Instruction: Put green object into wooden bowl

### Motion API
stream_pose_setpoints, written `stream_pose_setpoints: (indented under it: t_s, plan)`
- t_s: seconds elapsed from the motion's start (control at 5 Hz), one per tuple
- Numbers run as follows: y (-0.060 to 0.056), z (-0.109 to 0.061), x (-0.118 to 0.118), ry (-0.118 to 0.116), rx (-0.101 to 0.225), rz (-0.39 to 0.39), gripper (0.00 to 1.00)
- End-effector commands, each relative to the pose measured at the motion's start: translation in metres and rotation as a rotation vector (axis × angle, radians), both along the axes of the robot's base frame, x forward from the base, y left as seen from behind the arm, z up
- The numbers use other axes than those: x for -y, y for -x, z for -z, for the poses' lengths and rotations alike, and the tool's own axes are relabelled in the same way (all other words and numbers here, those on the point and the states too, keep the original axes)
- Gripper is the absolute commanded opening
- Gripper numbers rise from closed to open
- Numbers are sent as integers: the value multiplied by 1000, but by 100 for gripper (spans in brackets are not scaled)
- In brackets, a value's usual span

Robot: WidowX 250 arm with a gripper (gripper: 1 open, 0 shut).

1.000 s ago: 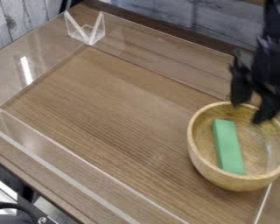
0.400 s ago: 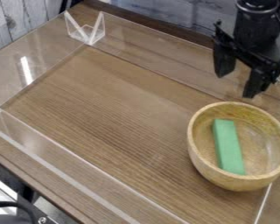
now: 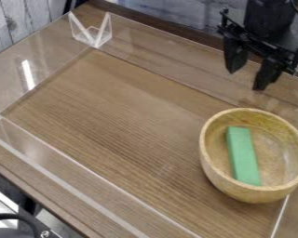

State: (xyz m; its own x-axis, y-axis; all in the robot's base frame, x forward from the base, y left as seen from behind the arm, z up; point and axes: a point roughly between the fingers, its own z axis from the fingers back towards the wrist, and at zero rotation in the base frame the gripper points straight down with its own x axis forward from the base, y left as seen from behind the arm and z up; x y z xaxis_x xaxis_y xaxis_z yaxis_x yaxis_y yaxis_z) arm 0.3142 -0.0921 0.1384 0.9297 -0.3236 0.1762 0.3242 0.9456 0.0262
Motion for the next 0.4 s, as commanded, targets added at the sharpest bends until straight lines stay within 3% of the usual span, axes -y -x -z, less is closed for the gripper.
stream_pose_setpoints:
  t_s: [0.0, 0.2]
  plan:
    - [-3, -13, -7, 11, 66, -72, 100]
    - [-4, -1, -3, 8, 65, -117, 0]
